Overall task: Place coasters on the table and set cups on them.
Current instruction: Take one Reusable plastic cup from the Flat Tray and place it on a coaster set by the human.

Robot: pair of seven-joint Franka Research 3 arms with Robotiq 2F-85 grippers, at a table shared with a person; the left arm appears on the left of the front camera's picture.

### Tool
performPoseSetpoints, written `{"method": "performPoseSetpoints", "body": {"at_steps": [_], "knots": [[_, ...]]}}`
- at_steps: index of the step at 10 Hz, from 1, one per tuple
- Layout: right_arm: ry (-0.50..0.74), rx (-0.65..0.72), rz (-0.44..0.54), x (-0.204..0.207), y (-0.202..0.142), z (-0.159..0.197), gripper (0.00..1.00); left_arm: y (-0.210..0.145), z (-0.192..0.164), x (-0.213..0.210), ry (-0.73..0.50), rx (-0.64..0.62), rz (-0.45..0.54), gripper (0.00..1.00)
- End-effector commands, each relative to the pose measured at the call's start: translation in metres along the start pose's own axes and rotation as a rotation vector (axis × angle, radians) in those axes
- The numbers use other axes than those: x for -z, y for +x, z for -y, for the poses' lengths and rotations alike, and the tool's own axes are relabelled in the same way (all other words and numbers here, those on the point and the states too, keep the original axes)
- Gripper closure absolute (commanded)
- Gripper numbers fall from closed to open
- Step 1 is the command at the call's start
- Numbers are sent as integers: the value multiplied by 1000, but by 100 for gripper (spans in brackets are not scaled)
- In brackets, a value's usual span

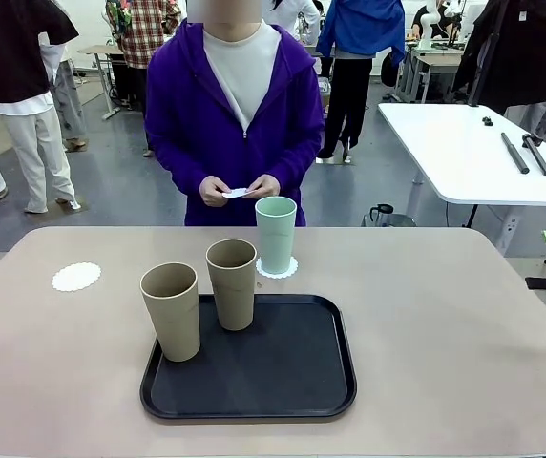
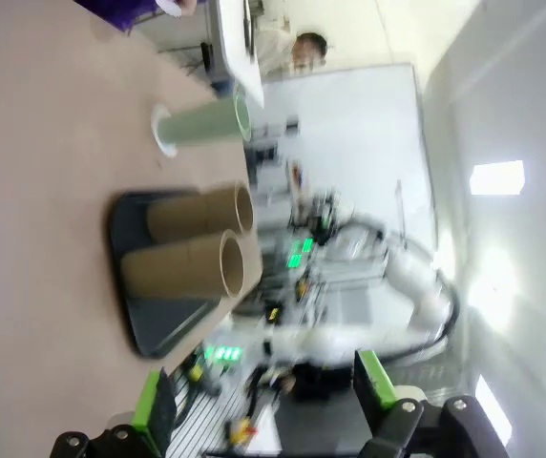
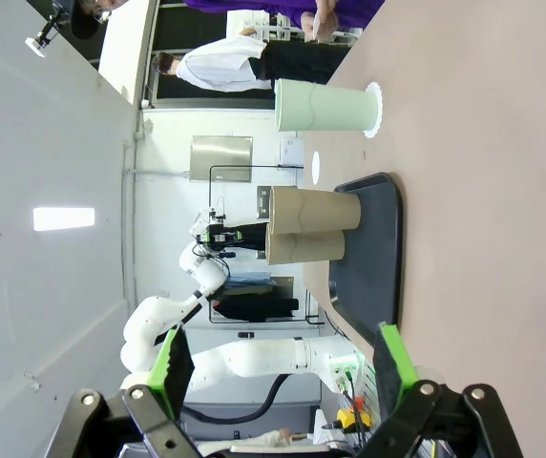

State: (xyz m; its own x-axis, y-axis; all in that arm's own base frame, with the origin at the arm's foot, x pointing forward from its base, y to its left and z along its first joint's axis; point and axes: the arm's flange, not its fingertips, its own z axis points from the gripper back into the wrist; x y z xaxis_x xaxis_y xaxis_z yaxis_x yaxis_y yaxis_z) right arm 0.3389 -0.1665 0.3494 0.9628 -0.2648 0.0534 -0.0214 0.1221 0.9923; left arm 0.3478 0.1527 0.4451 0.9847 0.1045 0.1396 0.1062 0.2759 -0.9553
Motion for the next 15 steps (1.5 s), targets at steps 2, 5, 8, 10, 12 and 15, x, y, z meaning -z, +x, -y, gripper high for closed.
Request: {"method": "performPoseSetpoints", "body": {"at_steps": [2,5,8,10,12,15], "knots": [[0,-7,-12,-1,-3,-2,0,24,45,45,148,432,-395,0],[0,-7,-12,-1,-3,-2,0,1,75,120,329,778,-624,0],[0,-7,-12,-1,-3,-2,0,-25,70,185,425,1080,-605,0],[0,-7,-12,-1,-3,-2,0,-31,56,208,487,1200,-589,0],[0,-7,-12,-1,-3,-2,0,-21,48,220,525,1192,-622,0],[0,-7,-12,-1,-3,-2,0,-26,56,214,533,1188,-621,0]]}}
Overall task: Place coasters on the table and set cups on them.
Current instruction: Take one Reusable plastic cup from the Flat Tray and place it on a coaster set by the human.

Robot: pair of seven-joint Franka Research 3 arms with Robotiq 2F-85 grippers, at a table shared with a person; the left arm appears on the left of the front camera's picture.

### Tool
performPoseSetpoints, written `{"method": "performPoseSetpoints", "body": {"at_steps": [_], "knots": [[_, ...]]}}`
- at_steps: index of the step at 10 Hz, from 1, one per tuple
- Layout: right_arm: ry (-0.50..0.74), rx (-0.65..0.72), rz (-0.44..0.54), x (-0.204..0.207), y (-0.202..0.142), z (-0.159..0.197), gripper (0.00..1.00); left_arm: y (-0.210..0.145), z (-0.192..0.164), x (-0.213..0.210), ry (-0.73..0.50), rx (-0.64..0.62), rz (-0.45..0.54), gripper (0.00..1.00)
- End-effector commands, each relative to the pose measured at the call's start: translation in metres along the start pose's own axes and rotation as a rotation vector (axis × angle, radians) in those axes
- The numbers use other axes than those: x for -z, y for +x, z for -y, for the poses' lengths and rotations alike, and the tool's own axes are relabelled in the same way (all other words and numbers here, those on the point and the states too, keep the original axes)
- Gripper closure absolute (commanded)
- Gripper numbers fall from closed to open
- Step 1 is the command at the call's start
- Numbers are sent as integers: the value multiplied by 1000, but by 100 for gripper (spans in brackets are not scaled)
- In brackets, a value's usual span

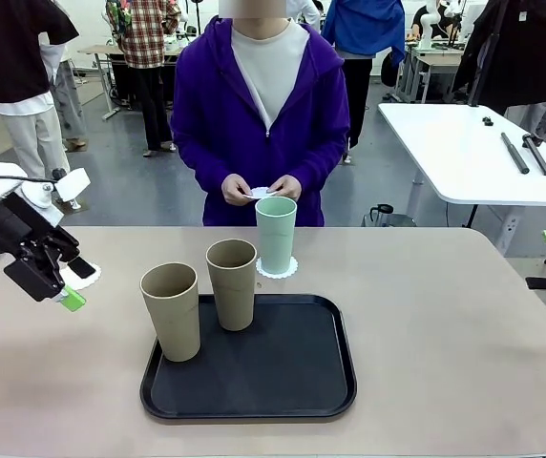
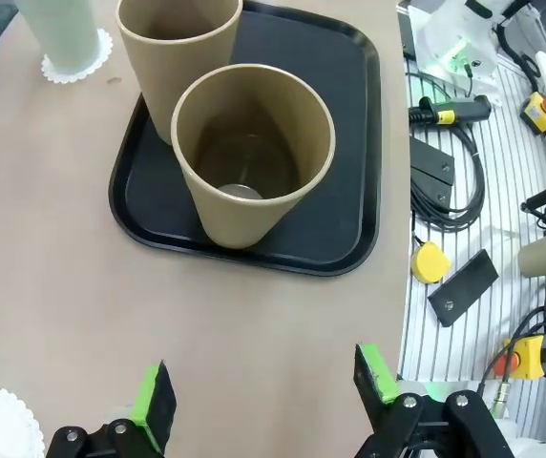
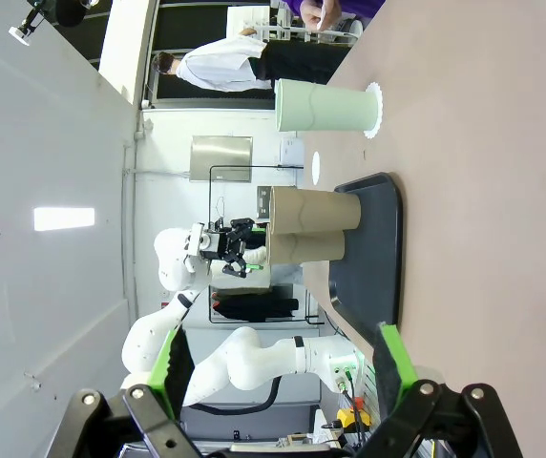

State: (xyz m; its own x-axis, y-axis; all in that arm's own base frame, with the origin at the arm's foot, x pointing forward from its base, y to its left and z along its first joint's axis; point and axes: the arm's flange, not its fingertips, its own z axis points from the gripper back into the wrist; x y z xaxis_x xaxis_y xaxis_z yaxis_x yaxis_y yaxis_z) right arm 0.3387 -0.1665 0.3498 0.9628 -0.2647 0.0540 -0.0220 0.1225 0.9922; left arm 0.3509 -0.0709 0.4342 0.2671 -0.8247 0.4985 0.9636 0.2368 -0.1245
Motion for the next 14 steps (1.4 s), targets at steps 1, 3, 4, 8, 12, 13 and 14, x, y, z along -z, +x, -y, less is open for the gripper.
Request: {"method": "performPoseSetpoints", "body": {"at_steps": [1,3,4,8,12,13,14], "knots": [[0,-6,-12,-1,-3,-1,0,0,5,-5,-5,1,4,0],[0,-6,-12,-1,-3,-1,0,0,1,-3,3,0,5,0],[0,-6,-12,-1,-3,-1,0,-15,-21,5,54,79,67,0],[0,-6,-12,-1,-3,-1,0,-46,-77,18,-289,186,553,0],[0,-6,-12,-1,-3,-1,0,-87,-94,52,-258,141,751,0],[0,-6,-12,-1,-3,-1,0,-94,-89,64,-221,182,813,0],[0,-6,-12,-1,-3,-1,0,-100,-85,76,-208,225,842,0]]}}
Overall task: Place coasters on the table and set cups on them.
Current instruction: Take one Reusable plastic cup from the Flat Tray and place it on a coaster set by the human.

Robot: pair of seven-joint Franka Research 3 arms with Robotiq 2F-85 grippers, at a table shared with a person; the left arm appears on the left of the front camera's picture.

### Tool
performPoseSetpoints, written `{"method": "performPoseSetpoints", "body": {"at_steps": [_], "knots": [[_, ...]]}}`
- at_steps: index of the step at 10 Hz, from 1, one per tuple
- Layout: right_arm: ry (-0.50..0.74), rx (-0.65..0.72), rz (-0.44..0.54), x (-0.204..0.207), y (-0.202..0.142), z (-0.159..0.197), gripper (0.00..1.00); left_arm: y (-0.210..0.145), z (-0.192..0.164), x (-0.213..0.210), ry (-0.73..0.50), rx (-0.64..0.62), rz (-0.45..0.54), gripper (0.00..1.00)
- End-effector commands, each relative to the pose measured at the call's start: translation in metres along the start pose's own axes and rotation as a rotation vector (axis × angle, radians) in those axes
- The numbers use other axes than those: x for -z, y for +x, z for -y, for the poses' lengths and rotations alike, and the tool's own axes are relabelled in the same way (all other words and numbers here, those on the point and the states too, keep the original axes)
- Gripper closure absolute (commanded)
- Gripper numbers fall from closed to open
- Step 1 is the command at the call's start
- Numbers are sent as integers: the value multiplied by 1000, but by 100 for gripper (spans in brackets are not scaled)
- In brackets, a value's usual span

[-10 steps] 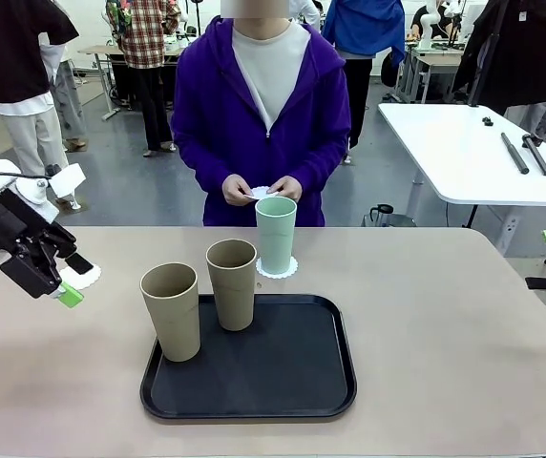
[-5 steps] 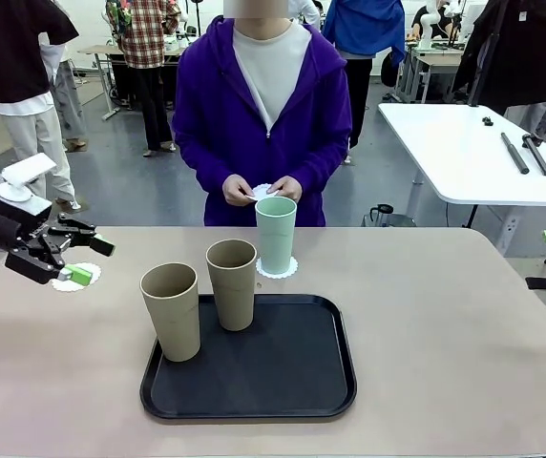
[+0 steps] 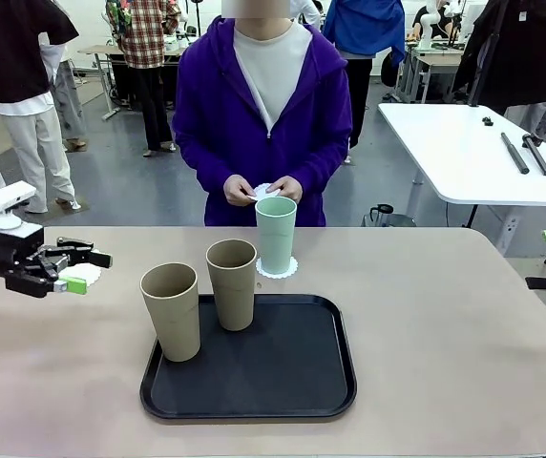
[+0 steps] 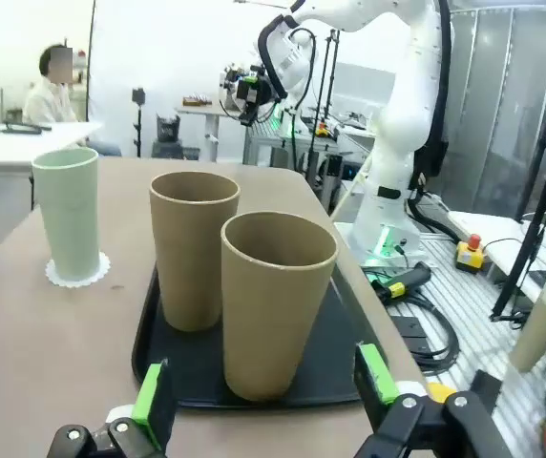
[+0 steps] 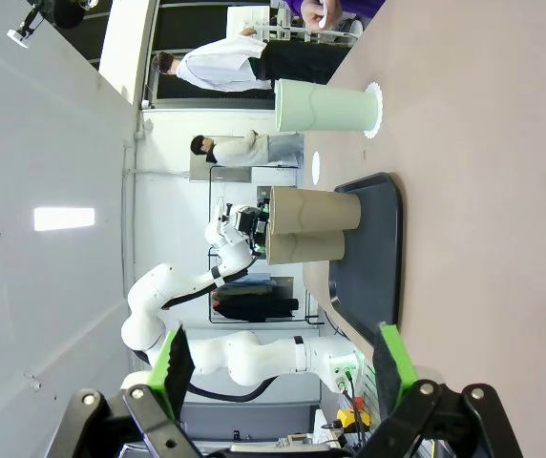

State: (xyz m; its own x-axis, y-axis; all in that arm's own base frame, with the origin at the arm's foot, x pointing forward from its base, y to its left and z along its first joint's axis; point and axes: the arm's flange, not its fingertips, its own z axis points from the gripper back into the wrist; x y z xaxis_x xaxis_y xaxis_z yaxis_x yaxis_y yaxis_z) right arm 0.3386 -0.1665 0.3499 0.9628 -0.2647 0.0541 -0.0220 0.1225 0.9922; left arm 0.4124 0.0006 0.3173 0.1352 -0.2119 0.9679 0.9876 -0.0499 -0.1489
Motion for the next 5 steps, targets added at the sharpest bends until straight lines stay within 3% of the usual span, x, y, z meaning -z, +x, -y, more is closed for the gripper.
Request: {"method": "performPoseSetpoints", "body": {"at_steps": [1,5], "knots": [[0,-6,-12,-1,-3,-1,0,-20,8,15,19,120,42,0],[0,-6,-12,-1,-3,-1,0,-47,9,43,-26,94,-40,0]]}}
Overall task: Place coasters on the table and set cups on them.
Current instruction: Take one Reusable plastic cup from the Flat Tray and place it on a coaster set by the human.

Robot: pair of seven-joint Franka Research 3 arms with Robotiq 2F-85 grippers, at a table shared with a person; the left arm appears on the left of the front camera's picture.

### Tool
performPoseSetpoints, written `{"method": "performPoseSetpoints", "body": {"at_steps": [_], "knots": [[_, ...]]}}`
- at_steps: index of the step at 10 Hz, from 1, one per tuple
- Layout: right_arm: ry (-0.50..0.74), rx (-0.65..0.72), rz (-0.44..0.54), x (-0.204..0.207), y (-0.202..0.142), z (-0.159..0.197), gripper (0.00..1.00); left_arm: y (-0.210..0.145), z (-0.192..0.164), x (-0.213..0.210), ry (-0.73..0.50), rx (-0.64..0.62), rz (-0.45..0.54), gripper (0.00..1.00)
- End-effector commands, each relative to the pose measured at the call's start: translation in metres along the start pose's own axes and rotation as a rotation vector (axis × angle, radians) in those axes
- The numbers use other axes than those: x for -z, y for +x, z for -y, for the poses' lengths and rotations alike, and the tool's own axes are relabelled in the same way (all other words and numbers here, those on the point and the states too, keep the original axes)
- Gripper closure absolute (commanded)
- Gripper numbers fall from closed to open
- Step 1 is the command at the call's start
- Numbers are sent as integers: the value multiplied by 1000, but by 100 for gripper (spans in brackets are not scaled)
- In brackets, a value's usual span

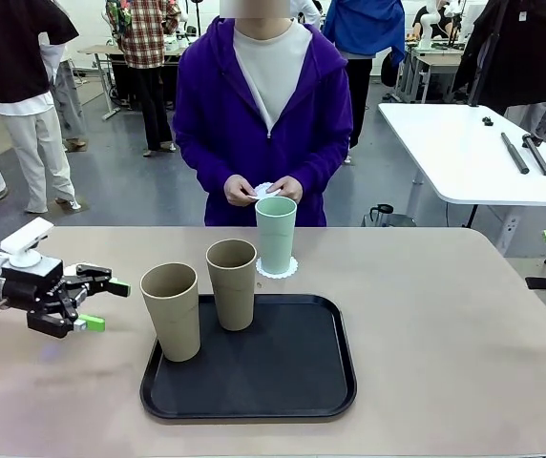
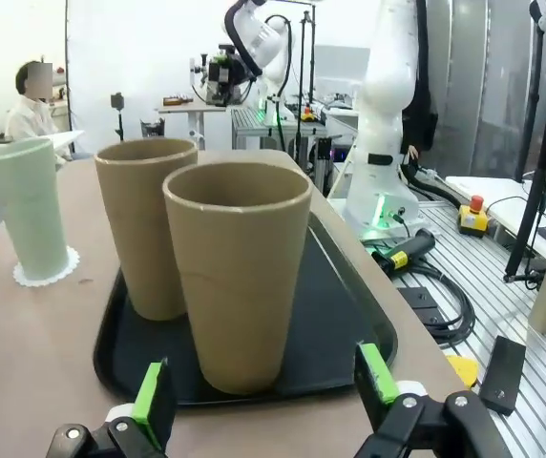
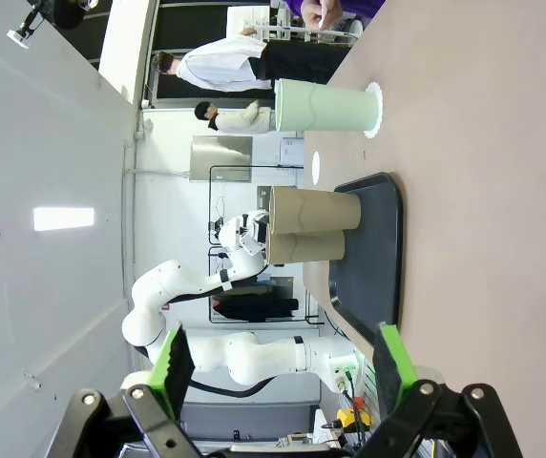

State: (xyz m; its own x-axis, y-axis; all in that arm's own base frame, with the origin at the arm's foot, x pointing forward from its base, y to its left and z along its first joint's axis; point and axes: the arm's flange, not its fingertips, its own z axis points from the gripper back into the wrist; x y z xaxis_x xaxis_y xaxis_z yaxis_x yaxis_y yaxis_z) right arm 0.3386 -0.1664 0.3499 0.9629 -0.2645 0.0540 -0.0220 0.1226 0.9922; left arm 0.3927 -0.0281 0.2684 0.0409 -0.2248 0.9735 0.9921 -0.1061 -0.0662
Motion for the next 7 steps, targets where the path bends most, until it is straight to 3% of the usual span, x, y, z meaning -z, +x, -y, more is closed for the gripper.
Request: {"method": "performPoseSetpoints", "body": {"at_steps": [1,2,6,7], "knots": [[0,-6,-11,-1,-3,-1,0,-1,-3,5,27,-8,-48,0],[0,-6,-11,-1,-3,-1,0,0,0,0,0,0,0,0],[0,-6,-11,-1,-3,-1,0,-3,-1,3,-1,-5,-16,0],[0,-6,-11,-1,-3,-1,0,-10,-5,12,-13,-58,-25,0]]}}
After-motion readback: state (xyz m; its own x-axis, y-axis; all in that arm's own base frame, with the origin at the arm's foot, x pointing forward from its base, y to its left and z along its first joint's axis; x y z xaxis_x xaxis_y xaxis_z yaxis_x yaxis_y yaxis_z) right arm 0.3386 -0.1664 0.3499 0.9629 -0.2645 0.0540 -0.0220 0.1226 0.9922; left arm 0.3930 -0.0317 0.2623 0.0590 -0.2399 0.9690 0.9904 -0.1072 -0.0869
